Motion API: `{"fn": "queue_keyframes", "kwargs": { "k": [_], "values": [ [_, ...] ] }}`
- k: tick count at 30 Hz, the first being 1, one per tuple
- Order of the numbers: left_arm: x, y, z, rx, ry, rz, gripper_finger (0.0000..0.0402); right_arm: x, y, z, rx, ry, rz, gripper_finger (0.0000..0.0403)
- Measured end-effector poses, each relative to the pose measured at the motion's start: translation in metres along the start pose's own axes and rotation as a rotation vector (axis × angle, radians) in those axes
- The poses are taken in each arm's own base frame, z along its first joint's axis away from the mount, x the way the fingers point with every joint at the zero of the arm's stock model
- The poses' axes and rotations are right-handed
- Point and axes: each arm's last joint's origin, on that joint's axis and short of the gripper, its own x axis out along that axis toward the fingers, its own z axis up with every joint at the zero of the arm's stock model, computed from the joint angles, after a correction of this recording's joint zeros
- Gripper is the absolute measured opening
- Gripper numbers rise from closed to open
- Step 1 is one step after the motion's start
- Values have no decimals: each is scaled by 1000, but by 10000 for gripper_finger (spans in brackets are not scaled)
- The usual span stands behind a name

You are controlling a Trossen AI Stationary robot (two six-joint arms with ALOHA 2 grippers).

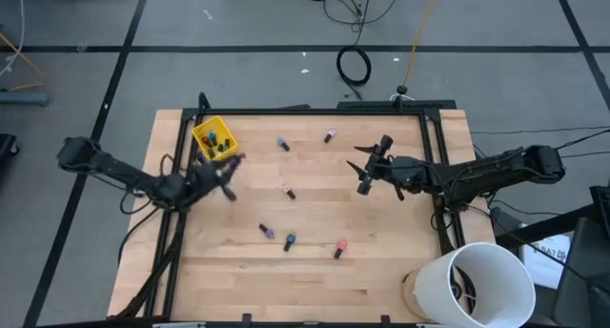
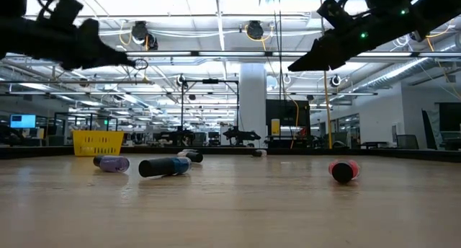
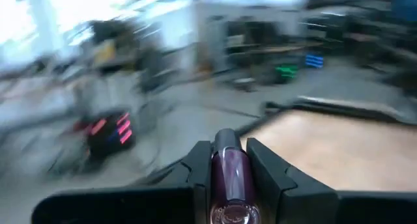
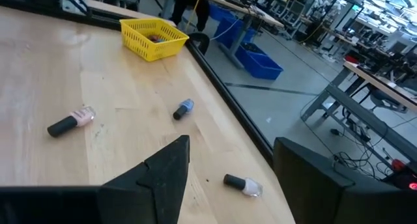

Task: Pick & Place Nail Polish
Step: Put the dark purple nail polish into the yellow bin

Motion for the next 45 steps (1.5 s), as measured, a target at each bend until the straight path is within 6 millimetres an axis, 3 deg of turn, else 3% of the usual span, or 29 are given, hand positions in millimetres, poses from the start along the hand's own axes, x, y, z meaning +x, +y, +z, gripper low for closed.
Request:
{"fn": "queue_keyframes", "kwargs": {
  "k": [3, 15, 23, 27, 35, 45],
  "values": [
    [3, 8, -3, -106, 22, 174, 52, 0, 0, 2, 8, -14, -4, 210],
    [13, 25, -5, -235, 6, 450, 52, 0, 0, 2, 4, -16, -4, 208],
    [37, 28, 26, -132, 74, 522, 52, 0, -1, 2, 3, -19, -6, 208],
    [50, 43, 34, -239, 233, 521, 52, 0, -1, 2, 3, -19, -6, 208],
    [68, 77, 16, -391, 495, 637, 52, 0, 0, 2, 1, -15, -4, 208],
    [84, 90, -12, -371, 667, 730, 52, 0, 0, 1, -4, -7, -2, 208]
  ]
}}
